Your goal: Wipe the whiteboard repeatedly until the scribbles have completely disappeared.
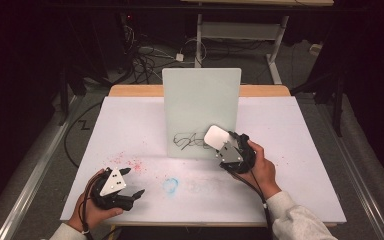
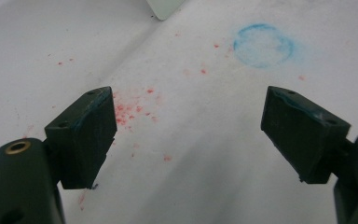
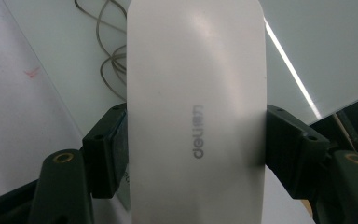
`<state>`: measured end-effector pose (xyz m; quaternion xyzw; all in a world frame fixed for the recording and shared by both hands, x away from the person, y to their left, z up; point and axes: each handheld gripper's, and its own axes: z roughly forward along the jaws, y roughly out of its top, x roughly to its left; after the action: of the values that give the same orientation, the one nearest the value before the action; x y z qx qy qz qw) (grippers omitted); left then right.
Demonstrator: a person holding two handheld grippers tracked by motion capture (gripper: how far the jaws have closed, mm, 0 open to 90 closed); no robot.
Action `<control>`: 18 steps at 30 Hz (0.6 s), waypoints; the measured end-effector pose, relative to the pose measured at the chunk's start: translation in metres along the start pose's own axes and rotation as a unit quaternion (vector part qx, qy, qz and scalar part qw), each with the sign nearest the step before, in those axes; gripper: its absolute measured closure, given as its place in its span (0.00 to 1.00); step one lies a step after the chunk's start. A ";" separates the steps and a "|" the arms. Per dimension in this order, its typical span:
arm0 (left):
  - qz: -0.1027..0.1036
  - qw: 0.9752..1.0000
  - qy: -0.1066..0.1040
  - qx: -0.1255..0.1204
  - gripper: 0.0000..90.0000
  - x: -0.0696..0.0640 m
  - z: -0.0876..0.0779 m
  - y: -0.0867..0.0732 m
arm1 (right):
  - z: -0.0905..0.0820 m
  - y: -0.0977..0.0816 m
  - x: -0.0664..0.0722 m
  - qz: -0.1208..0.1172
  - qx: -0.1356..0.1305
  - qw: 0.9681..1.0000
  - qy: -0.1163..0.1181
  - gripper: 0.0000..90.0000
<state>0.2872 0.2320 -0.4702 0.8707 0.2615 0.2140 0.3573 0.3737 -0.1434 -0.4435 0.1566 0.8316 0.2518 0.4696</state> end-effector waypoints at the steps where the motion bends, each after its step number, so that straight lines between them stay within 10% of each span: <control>1: 0.000 1.000 0.000 0.001 0.20 0.000 0.000 0.000 | 0.001 -0.001 0.001 -0.001 0.002 1.000 0.000 0.34; 18: 0.004 1.000 0.000 0.004 0.20 -0.001 0.001 0.001 | 0.007 -0.006 0.022 -0.053 0.010 0.999 -0.001 0.34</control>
<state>0.2871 0.2309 -0.4703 0.8732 0.2590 0.2140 0.3530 0.3682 -0.1359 -0.4652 0.1174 0.8408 0.2182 0.4813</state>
